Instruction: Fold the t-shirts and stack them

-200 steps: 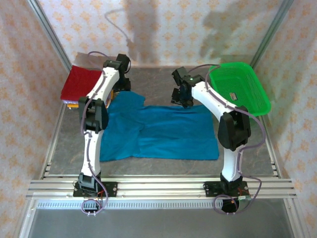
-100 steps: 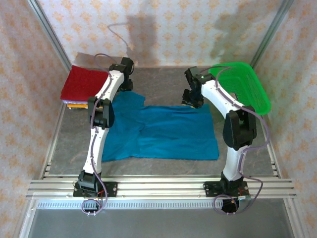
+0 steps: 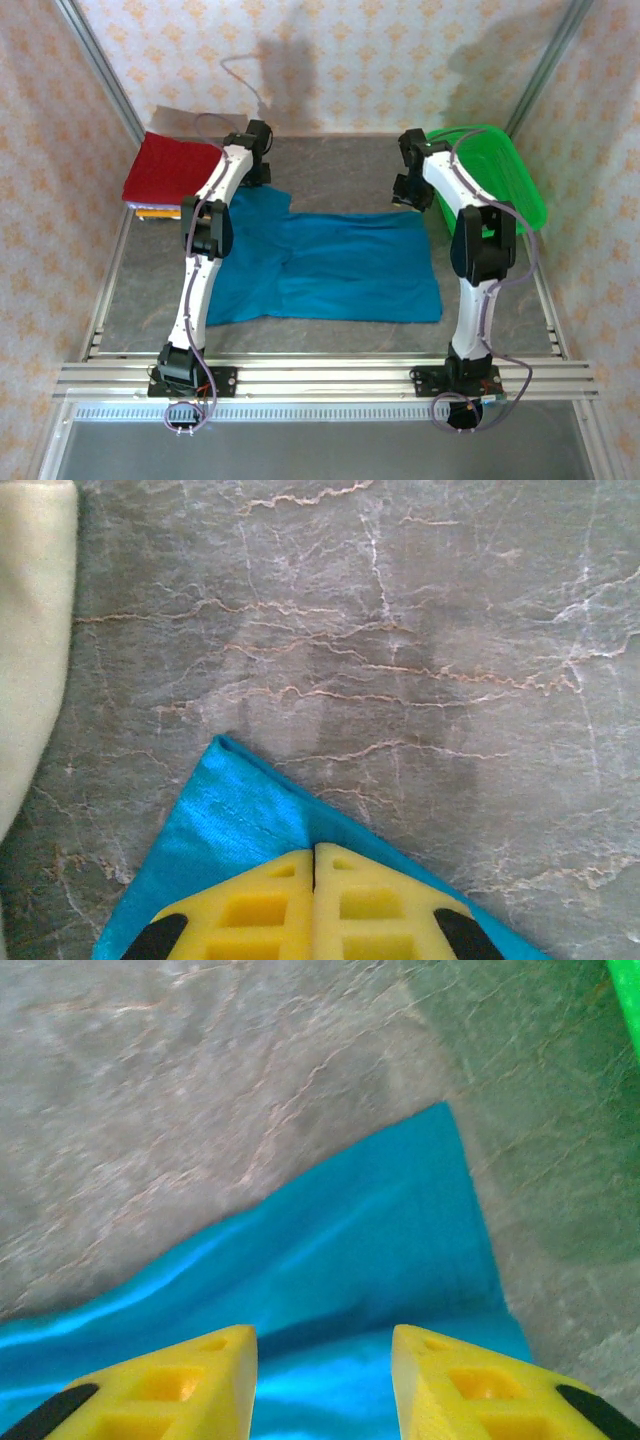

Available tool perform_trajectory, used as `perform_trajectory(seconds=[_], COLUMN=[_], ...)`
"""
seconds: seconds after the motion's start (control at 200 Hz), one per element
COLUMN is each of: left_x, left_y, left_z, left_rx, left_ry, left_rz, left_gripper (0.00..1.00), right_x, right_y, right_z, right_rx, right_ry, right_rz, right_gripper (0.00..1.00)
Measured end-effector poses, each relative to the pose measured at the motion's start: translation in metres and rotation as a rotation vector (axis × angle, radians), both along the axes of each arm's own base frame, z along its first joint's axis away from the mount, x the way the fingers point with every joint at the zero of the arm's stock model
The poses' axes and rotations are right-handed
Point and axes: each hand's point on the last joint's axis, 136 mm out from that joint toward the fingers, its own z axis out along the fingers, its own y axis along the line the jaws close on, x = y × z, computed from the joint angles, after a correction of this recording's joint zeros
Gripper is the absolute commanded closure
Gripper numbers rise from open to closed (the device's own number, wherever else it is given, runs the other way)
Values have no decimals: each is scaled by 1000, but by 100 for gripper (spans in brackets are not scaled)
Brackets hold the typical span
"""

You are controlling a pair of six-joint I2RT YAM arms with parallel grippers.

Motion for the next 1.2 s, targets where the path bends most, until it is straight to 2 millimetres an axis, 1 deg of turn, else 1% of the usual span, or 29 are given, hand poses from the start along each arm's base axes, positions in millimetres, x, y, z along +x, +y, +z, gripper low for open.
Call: perform_trajectory(seconds=[0.12,0.21,0.285,0.42,0.491,0.546,0.601,0.661,0.721,0.756,0.791,0.881,0.921,0.996,1.056,1.126,1.196], left_x=[0,-5,-7,-5,-5,-5,-6,-6,-9,-11,-13,-16,-16,-15,-14,-14,-15], left_y=[-2,-3,-5,-7,-7,-8,-8,-8,-7,-7,-7,-8,-9,-11,-11,-10,-10], left_z=[3,11,28,75,94,104,107,106,101,97,94,89,89,84,75,58,37], left_rx=[-13,-22,-29,-53,-57,-61,-62,-61,-59,-58,-59,-61,-66,-68,-67,-63,-59], left_ry=[-3,-2,-20,-104,-138,-155,-161,-156,-139,-127,-118,-97,-94,-86,-72,-41,-3], left_rz=[-3,-7,-10,-17,-20,-22,-25,-25,-24,-25,-26,-32,-39,-46,-45,-46,-44], left_gripper=[100,100,100,100,100,100,100,100,100,91,84,70,65,61,59,58,58], right_x=[10,18,23,25,27,28,28,27,26,26,25,26,26,26,27,27,26], right_y=[-11,-16,-19,-25,-27,-27,-28,-28,-28,-28,-28,-28,-28,-28,-27,-27,-27], right_z=[-14,-17,-22,-28,-32,-37,-43,-50,-58,-61,-63,-64,-65,-66,-66,-66,-66], right_rx=[-45,-76,-102,-143,-152,-155,-158,-161,-164,-164,-165,-165,-164,-164,-163,-161,-161], right_ry=[20,18,16,23,22,22,29,40,53,58,63,59,56,56,53,53,52], right_rz=[10,20,26,32,34,37,44,49,54,57,60,60,62,64,63,63,63], right_gripper=[60,60,60,62,63,65,68,70,72,75,77,85,88,91,92,94,94])
